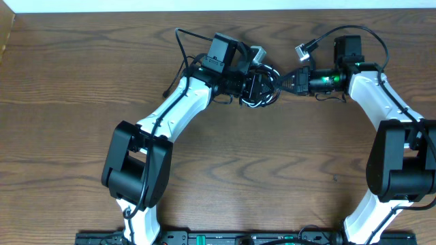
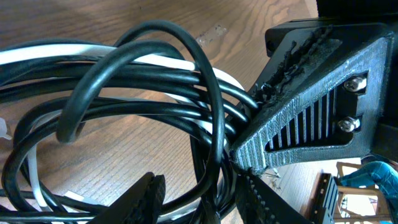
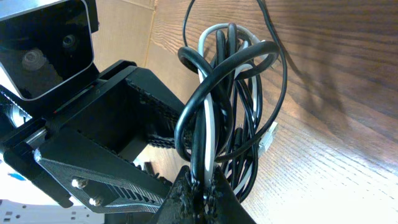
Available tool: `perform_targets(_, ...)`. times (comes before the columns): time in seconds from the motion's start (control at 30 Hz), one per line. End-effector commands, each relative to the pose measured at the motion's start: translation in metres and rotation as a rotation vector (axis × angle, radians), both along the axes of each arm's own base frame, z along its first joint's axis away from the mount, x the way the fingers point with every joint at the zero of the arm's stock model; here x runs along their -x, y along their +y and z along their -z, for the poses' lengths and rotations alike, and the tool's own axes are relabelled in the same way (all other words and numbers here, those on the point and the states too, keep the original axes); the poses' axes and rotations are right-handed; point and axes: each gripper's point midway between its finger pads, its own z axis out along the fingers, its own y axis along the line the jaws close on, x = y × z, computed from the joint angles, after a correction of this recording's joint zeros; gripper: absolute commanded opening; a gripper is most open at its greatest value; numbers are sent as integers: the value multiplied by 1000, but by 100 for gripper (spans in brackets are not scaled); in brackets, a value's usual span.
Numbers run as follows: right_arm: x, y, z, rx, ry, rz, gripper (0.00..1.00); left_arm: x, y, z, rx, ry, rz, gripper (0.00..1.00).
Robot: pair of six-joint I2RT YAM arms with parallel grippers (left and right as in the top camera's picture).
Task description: Untangle cables
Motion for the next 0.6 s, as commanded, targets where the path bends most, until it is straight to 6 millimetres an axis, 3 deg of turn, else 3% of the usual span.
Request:
perform_targets(0.0, 8, 11, -22, -68, -19, -46, 1, -9, -2, -1, 9, -16, -21, 38)
perform_targets(0.27, 6, 9, -16, -33, -18, -30, 1, -13, -3, -5, 22, -41, -24, 9)
perform_targets(0.43, 3, 4, -6, 30, -3, -3, 1, -19, 3, -6, 25, -47, -40, 8)
perform_targets(0.57, 0, -13, 24, 211, 44, 69, 1, -29, 16, -8, 37, -6, -100, 7)
